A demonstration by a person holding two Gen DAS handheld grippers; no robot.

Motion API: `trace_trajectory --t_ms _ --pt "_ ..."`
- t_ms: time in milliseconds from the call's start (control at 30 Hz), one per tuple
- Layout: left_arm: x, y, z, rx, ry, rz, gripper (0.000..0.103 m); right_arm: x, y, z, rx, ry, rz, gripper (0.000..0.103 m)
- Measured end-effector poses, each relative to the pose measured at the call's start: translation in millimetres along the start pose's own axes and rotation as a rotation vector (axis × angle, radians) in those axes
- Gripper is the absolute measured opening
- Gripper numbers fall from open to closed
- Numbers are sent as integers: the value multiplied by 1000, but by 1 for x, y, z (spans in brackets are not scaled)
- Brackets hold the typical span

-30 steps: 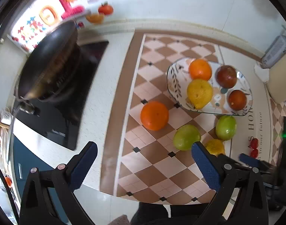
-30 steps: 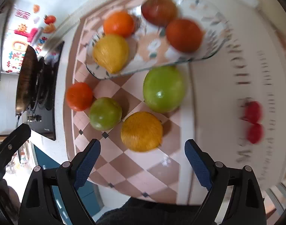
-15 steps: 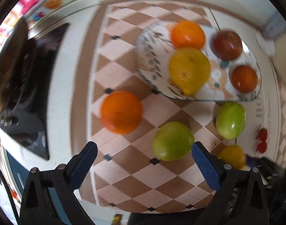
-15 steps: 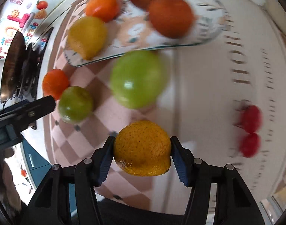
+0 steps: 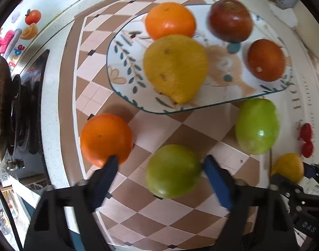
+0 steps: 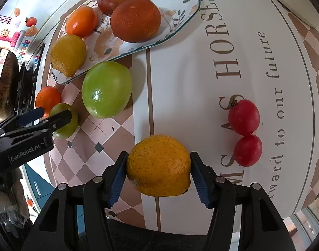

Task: Organize fruits
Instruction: 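Grasp a green apple with the left tool while the right tool grasps a lemon, then carry the green apple in the left tool while the right tool carries the lemon to the plate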

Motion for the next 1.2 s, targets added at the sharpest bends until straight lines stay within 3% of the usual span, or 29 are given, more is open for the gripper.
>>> trace_trajectory --t_ms 67,100,400,667,833,1067,1200 --pt "4 -4 0 9 -7 -37 50 2 -2 2 -3 -2 -2 61" --pt "5 -6 1 3 -5 -28 50 3 -3 2 -4 -4 -5 61" --pt "11 -10 -9 15 -36 -50 51 -3 0 3 -18 -20 -21 62" --pt "-4 0 6 0 -26 -73 53 -11 4 6 -34 -37 -46 62" --pt "-14 -1 6 -17 -72 -127 52 -12 5 6 -47 -34 -42 62" --pt "-23 15 5 -66 -81 -225 59 -4 3 12 -59 -5 -26 62" --pt "-23 17 6 -53 -87 -215 58 -4 2 13 -58 -14 -30 62"
Point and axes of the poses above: each gripper's, at about its wrist camera, not at the fingertips, and y roughly the way its jaws point, x to its right, z to its top, the point moved 2 cm from there along y, roughly the way its jaws point, and after that the axes turned 13 degrees about y, right-handed, at the moved point
